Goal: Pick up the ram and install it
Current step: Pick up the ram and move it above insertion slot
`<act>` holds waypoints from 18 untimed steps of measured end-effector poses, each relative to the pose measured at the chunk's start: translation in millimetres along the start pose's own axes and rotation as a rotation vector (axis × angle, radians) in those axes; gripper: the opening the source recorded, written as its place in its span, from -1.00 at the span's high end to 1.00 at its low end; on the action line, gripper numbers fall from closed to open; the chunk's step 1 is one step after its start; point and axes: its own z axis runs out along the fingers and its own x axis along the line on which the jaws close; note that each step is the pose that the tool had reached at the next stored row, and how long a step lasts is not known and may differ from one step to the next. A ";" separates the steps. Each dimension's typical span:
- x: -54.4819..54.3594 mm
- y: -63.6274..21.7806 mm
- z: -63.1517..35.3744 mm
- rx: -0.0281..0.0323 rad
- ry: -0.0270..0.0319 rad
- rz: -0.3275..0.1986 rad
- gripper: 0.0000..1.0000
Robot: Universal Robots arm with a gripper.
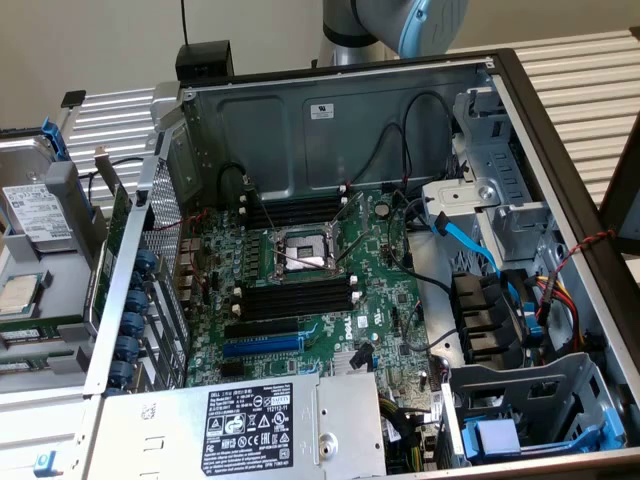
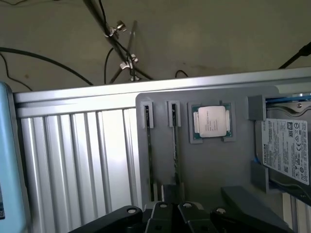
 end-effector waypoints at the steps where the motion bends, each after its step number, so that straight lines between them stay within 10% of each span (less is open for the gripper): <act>1: 0.1 0.0 1.5 -0.0015 0.0001 0.000 0.79; 13: 1.0 0.2 15.0 -0.0085 0.0008 0.000 0.77; 18: 1.8 0.3 22.9 -0.0112 0.0011 0.000 0.28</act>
